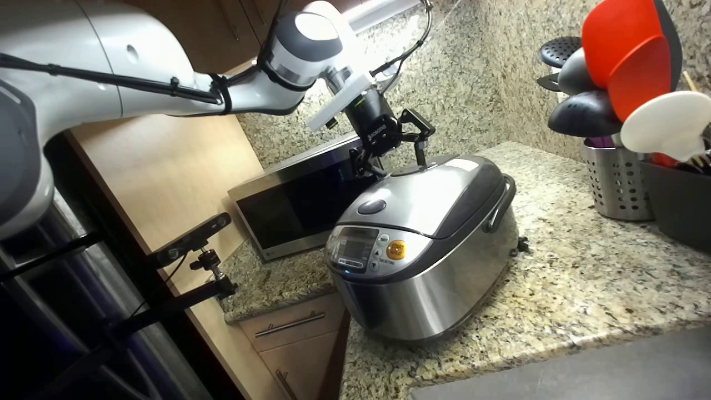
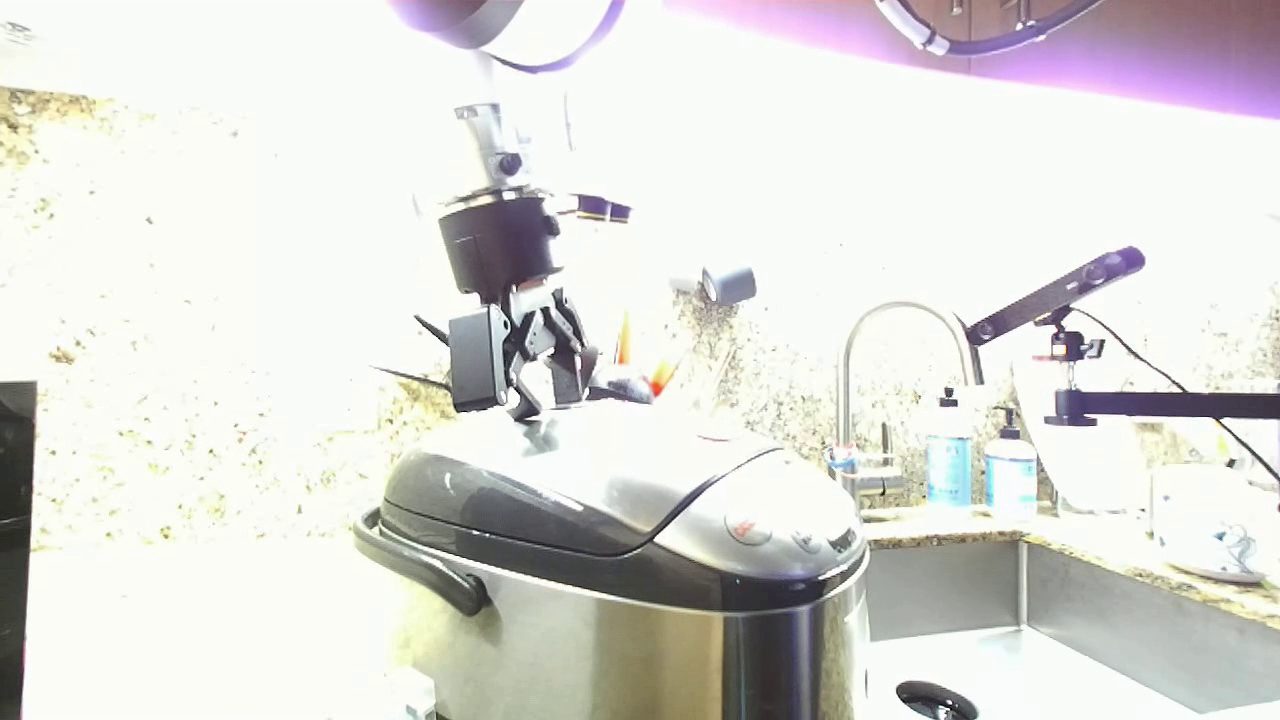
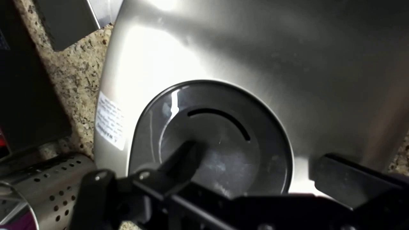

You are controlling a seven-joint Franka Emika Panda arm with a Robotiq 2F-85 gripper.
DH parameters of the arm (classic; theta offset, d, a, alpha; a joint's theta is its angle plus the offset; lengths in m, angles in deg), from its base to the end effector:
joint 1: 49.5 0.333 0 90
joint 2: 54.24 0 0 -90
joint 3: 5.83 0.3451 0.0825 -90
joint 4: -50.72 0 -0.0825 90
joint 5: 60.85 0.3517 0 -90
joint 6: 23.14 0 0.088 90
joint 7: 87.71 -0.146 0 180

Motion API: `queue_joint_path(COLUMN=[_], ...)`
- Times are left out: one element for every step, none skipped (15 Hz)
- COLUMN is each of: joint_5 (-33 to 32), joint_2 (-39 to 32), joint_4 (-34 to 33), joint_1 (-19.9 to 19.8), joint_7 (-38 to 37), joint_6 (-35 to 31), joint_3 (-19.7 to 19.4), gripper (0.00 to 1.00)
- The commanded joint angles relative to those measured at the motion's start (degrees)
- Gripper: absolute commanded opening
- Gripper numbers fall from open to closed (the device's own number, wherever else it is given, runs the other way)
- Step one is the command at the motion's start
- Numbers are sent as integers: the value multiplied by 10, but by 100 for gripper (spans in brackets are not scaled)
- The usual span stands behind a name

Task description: Close the rice cooker

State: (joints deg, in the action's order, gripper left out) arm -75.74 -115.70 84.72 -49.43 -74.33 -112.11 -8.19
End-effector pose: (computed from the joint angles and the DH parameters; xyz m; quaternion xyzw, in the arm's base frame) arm 0.7711 -0.0525 0.3256 0.9814 0.1099 -0.0741 0.1392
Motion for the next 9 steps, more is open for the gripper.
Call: queue_joint_path(joint_5=[-13, -20, -21, -25, -27, -25, -24, -26, -25], joint_2=[-46, -49, -52, -55, -59, -61, -64, -66, -69], joint_4=[-36, -38, -41, -41, -42, -43, -42, -43, -44], joint_1=[0, 1, 0, 1, 1, 0, -2, -2, -4], joint_7=[1, 1, 0, -1, -2, -5, -4, -5, -6], joint_6=[-32, -38, -42, -37, -34, -31, -26, -26, -25], joint_3=[-10, -15, -14, -16, -18, -18, -17, -18, -17], gripper=[100, 100, 100, 100, 100, 100, 100, 100, 100])
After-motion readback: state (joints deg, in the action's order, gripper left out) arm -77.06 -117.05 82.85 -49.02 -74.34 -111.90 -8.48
